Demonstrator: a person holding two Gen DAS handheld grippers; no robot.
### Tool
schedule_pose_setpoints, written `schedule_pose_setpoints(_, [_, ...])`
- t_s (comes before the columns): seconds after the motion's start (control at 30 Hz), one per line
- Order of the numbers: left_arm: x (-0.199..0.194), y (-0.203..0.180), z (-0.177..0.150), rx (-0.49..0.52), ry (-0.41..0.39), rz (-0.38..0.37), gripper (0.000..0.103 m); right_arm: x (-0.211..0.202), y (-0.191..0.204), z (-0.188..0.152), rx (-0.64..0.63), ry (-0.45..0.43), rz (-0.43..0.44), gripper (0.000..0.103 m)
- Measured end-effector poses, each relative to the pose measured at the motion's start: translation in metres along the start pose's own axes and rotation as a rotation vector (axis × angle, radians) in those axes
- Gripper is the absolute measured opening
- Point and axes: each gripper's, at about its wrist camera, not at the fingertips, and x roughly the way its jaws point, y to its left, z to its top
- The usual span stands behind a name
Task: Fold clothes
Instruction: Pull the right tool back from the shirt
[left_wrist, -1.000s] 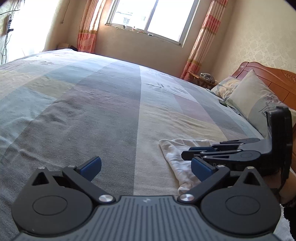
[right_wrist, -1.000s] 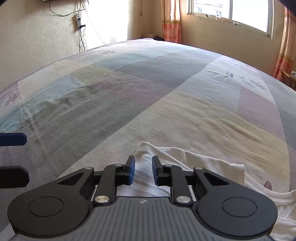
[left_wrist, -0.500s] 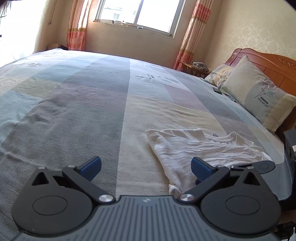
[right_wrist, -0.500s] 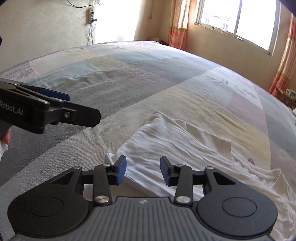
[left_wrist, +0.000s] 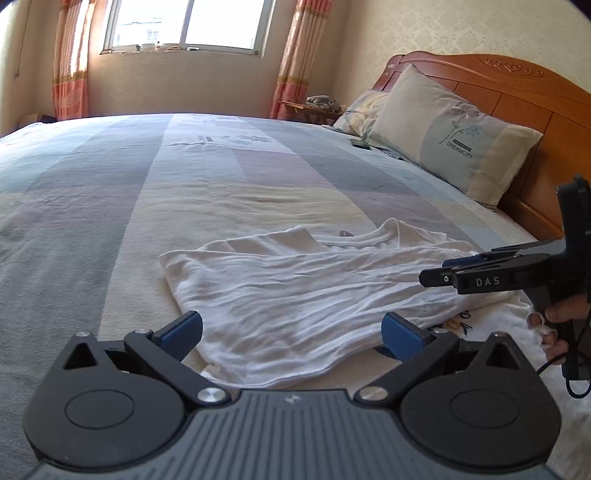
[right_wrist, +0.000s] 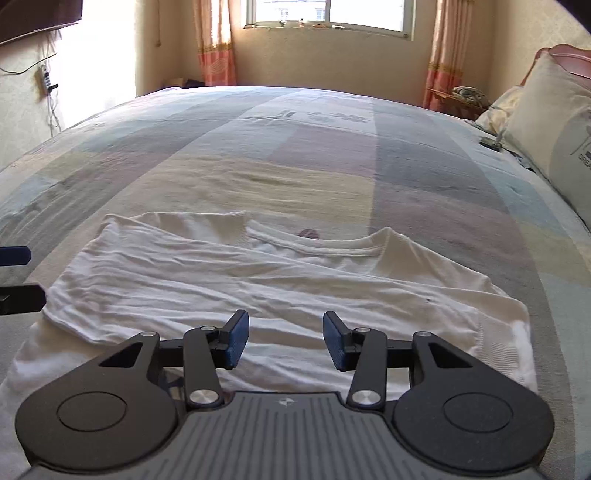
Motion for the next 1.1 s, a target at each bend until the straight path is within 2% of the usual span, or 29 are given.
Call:
schedule_pose_setpoints(0.1, [0.021,-0.01,-0.011,0.065,0.09,0.007,0.102,0.01,-0.03,-0.011,0.084,0.045,-0.015,0.057])
schedule_pose_setpoints(0.17, [0.023,-0.011,-0.014,0.085,0.116,0.025,0.102,0.004,-0.034,-0.021,0.077,0.037,0.002,0.059])
schedule_pose_setpoints(0.23, [0.015,-0.009,-0.012,0.071,0.115,0.027,0.102,0.0,-0.032,-0.022,0.061,0.042,0.008,0.06])
schedule_pose_setpoints(0.37, [0.0,-0.003,-0.005,0.034,0.047,0.005,0.102,0.002,-0.017,-0.009,0.021,0.018,0.049,0.064])
schedule_pose_setpoints(0.47, [0.001,-0.002,-0.004,0.023,0.035,-0.015,0.102,0.003,-0.006,0.001,-0.009,-0.001,0.08,0.068])
schedule_pose_setpoints(0.53, [0.006,-0.003,-0.006,0.034,0.044,-0.024,0.102,0.005,0.001,0.008,-0.028,-0.013,0.101,0.072])
schedule_pose_setpoints(0.6, [0.013,-0.005,-0.011,0.051,0.067,-0.041,0.102,0.021,0.01,0.012,-0.055,0.017,0.112,0.072])
schedule_pose_setpoints(0.7, [0.02,-0.006,-0.014,0.053,0.095,-0.041,0.102,0.045,0.005,0.011,-0.08,0.032,0.057,0.075])
schedule_pose_setpoints(0.8, [0.017,-0.006,-0.013,0.05,0.093,-0.042,0.102,0.051,-0.024,0.019,0.022,0.021,0.03,0.075])
schedule_pose_setpoints(0.9, [0.015,-0.005,-0.011,0.041,0.086,-0.038,0.102,0.036,-0.035,0.027,0.119,0.028,0.022,0.076])
schedule_pose_setpoints(1.0, [0.01,-0.005,-0.01,0.041,0.068,-0.035,0.102,0.018,-0.019,0.019,0.037,0.017,0.068,0.08])
schedule_pose_setpoints(1.1, [0.01,-0.003,-0.009,0.03,0.073,-0.033,0.102,0.018,-0.009,0.0,-0.064,0.059,0.031,0.085])
